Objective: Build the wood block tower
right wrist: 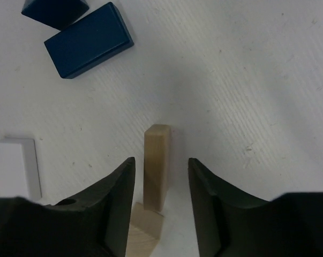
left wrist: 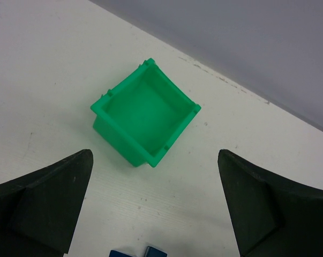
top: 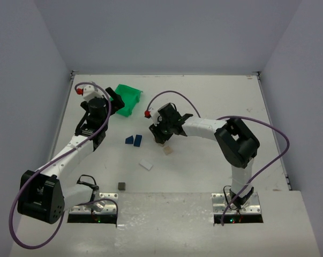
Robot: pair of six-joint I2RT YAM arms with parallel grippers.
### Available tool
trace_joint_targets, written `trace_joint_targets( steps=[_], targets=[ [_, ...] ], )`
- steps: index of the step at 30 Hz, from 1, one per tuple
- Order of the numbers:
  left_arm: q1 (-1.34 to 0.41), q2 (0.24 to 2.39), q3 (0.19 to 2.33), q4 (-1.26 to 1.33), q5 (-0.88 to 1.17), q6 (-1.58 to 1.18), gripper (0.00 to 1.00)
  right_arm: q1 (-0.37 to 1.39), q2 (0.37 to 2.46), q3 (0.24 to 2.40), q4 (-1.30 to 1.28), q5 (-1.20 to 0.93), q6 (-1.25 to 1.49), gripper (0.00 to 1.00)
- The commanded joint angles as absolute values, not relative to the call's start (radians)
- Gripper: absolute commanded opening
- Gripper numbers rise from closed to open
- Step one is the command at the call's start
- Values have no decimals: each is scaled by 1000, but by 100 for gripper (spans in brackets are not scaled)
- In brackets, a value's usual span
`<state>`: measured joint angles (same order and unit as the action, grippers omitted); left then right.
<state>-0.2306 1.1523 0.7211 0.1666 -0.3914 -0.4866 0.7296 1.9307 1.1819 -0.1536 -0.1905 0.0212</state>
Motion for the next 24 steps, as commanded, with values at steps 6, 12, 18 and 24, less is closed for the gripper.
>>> trace_joint_targets(
  steps=[6, 12, 18, 24],
  targets=[
    [-236, 1160, 718, 221, -424, -492, 100, 734, 1946, 1225, -167, -173, 49, 30],
    [-236, 1157, 719, 219, -422, -489, 100, 733, 1931, 1220, -172, -152, 54, 14],
    [-236, 1156, 721, 212, -435, -497, 100, 732, 1850, 1200, -158, 49, 133, 3],
    [-236, 1152, 719, 209, -448, -502, 100, 667, 1749, 1129, -219, 291, 248, 3]
  ],
)
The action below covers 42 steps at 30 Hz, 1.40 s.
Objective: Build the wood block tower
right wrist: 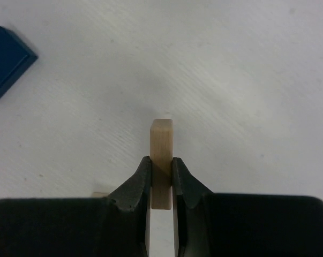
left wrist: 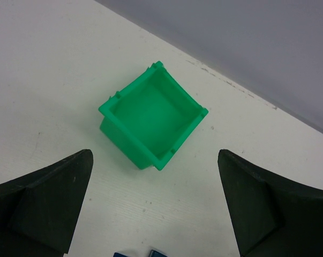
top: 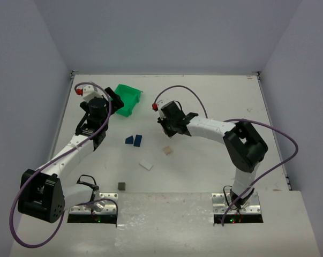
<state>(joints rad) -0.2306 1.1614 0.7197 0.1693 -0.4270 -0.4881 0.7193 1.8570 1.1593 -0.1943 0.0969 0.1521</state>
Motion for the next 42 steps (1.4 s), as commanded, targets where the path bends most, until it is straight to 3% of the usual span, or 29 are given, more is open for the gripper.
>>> trace_joint_targets(
  steps=[1, 7, 13, 29, 42],
  targets=[
    [-236, 1154, 719, 209, -450, -502, 100, 647, 1728, 1111, -239, 319, 271, 3],
    [-236, 1157, 721, 206, -462, -500, 100, 548, 1666, 1041, -422, 621, 418, 6],
    [-236, 1162, 724, 206, -454, -499, 100, 511, 1675, 1034, -496, 742, 509, 7],
    [-236, 1163, 730, 193, -439, -489, 100, 509, 1913, 1186, -600, 749, 552, 10],
    [-236, 1161, 730, 196, -426, -479, 100, 529, 1960, 1215, -607, 678, 572, 26]
  ],
)
